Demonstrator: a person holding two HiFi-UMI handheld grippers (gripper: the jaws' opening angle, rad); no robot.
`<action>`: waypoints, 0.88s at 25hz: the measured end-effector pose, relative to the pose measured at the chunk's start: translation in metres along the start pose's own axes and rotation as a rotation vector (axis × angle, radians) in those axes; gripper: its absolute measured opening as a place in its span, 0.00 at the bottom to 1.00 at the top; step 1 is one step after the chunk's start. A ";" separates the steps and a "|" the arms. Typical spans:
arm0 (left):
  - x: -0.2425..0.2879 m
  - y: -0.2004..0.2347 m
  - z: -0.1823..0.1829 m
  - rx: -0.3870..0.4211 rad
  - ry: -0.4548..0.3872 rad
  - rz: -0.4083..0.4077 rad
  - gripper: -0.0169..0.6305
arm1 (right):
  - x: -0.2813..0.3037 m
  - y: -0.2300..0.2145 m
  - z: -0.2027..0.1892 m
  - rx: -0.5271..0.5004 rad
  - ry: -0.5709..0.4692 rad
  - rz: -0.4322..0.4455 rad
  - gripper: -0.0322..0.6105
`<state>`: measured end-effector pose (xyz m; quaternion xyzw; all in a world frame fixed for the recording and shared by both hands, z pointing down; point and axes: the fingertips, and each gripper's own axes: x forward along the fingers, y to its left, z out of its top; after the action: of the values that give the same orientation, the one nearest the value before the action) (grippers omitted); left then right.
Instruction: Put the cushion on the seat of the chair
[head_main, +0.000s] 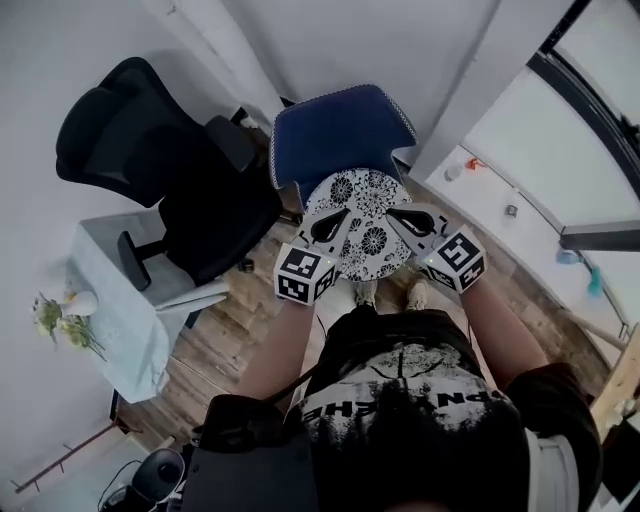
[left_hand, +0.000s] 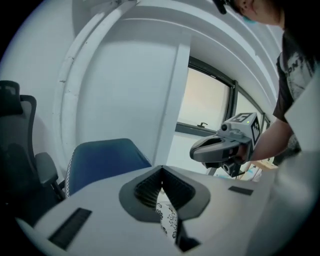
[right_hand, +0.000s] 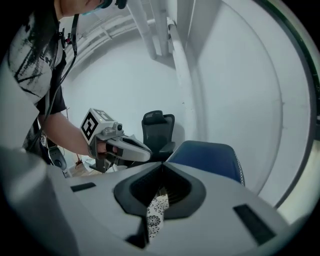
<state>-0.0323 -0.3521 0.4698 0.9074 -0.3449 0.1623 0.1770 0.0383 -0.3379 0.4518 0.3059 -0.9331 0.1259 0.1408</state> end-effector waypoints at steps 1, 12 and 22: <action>-0.002 -0.003 0.008 0.019 -0.010 -0.014 0.05 | -0.003 0.001 0.006 0.000 -0.015 -0.006 0.08; -0.022 -0.030 0.066 0.116 -0.066 -0.082 0.05 | -0.042 -0.007 0.069 0.026 -0.153 -0.136 0.08; -0.034 -0.028 0.086 0.145 -0.086 -0.086 0.05 | -0.065 -0.016 0.090 -0.024 -0.155 -0.192 0.08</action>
<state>-0.0225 -0.3507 0.3744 0.9379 -0.3002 0.1400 0.1026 0.0811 -0.3442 0.3487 0.4008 -0.9091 0.0769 0.0835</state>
